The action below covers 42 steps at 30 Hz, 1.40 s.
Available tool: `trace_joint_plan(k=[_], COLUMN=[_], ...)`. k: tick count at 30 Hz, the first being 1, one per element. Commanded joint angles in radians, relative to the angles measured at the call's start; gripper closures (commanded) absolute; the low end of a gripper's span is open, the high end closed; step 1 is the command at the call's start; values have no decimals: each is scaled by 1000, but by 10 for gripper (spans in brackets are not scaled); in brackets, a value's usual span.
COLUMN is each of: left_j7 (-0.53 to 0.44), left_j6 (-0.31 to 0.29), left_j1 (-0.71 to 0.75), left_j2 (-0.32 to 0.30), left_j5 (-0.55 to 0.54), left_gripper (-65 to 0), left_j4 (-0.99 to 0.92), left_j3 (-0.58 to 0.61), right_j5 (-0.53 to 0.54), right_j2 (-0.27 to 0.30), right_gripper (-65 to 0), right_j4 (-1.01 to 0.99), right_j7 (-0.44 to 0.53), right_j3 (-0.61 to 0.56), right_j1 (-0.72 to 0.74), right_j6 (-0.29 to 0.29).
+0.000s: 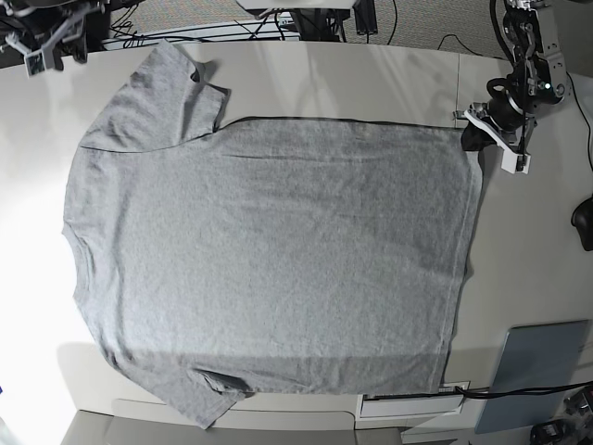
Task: Fold the T-shirt properly
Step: 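Move both grippers to the shirt's shoulder corners and grasp them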
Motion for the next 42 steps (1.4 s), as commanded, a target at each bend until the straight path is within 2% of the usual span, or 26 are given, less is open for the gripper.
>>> trace_joint_plan(k=[1,3,6,11,14,18,19,22,24,28,34,38,42], left_j7=[30,30,30,30,31,31,31,31,31,31,31,31,31], left_j6=[7,7,6,-81,-83,-101,-114,-124,-124,-124,-124,-124,-124], left_j1=[4,4,4,4,4,4,4,4,4,4,4,4,4], left_j2=[-11,-11,-11,-11,-11,-11,-11,-10,-11,-11,-11,-11,-11], left_j5=[26,26,26,26,26,23,23,23,22,23,23,23,23], left_gripper=[0,0,0,0,0,0,0,0,0,0,0,0,0], left_j4=[4,4,4,4,4,4,4,4,4,4,4,4,4], left_j3=[0,0,0,0,0,0,0,0,0,0,0,0,0], right_j5=[10,12,58,157,137,76,64,63,93,216,283,284,253], right_j2=[10,10,10,10,10,9,9,10,9,8,6,4,3], right_gripper=[-266,-266,-266,-266,-267,-389,-400,-400,-400,-400,-400,-400,-400], right_j4=[11,11,10,6,6,6,6,-1,-31,-129,-217,-217,-217], right_j7=[-3,-79,-243,-415,-421,-368,-356,-341,-373,-444,-483,-496,-495], right_j3=[11,11,11,11,11,10,10,10,10,10,3,-34,-128], right_j1=[14,74,169,309,354,364,364,373,400,452,484,483,483], right_j6=[-5,-35,-151,-227,-234,-234,-235,-254,-281,-282,-278,-278,-281])
